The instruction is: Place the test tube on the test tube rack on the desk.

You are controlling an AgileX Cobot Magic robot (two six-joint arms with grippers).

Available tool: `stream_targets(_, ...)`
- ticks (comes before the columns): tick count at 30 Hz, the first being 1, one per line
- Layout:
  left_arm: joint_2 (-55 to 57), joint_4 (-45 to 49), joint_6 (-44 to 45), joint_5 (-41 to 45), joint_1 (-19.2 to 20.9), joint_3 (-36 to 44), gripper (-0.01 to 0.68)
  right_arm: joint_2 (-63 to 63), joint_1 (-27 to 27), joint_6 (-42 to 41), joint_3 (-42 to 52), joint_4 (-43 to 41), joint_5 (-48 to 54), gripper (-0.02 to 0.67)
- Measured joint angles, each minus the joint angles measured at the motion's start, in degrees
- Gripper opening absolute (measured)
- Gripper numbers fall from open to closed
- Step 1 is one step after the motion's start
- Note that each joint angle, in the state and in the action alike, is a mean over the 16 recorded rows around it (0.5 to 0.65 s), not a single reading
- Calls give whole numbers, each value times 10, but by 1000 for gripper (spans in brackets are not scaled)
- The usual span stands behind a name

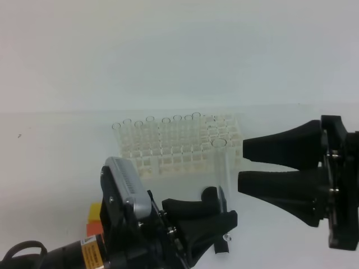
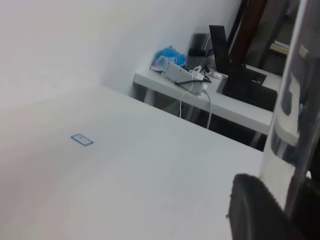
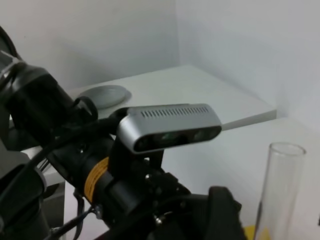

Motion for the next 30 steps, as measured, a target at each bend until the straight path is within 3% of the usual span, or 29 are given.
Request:
stream_targets(6, 5, 11, -7, 0, 0, 0, 13, 43, 0, 4, -23, 0, 18, 405)
stream_targets(22, 7, 11, -13, 4, 0, 0, 6, 105, 20, 13, -67, 0, 58, 410)
stream_targets(30, 8, 12, -21, 5, 0, 0, 0, 121, 38, 20, -84, -1, 43, 296)
